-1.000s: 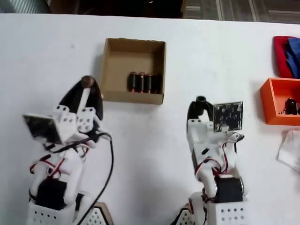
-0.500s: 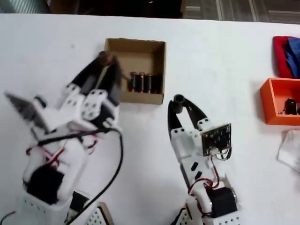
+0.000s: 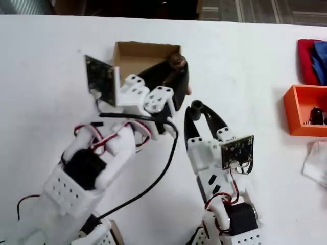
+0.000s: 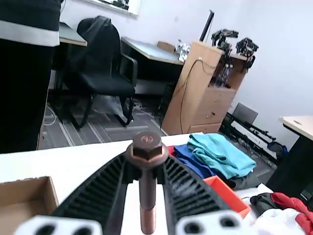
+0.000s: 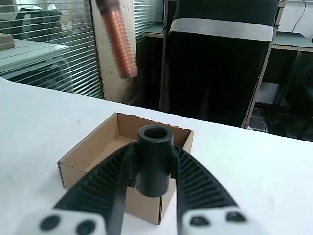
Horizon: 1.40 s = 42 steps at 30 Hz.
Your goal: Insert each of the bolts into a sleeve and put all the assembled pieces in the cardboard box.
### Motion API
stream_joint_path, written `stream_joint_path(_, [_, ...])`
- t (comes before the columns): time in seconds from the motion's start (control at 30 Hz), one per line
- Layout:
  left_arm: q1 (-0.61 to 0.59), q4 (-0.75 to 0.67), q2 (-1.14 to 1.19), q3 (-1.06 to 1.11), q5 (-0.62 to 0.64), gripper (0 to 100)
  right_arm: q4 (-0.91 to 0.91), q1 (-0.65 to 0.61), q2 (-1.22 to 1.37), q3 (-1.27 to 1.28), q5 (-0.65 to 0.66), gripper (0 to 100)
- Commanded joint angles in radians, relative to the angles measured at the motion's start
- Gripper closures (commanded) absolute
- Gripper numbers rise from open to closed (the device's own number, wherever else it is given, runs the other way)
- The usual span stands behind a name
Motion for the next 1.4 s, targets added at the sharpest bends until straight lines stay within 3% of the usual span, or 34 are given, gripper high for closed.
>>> stream_joint_path(0.0, [0.012, -0.031, 0.023, -0.062, 0.009, 98, -0.03, 0.013, -0.004, -0.008, 0.002, 97.5])
stream_joint_path(0.3, [0.044, 0.008, 0.08, -0.059, 0.003, 98, -0.03, 0.015, -0.002, -0.002, 0.003, 97.5])
stream_joint_path(0.53, [0.044, 0.009, 0.115, -0.059, 0.003, 98, -0.03, 0.013, -0.002, -0.002, 0.117, 97.5])
stream_joint_path(0.93, [0.046, 0.012, 0.11, -0.061, 0.008, 98, -0.027, 0.015, -0.002, 0.0, 0.118, 97.5])
stream_joint_path(1.17, [0.046, 0.115, 0.08, -0.059, 0.008, 98, -0.022, 0.015, -0.001, 0.0, 0.115, 97.5])
stream_joint_path(1.37, [0.063, 0.11, 0.078, -0.068, 0.008, 98, -0.028, 0.015, -0.004, 0.023, 0.114, 97.5])
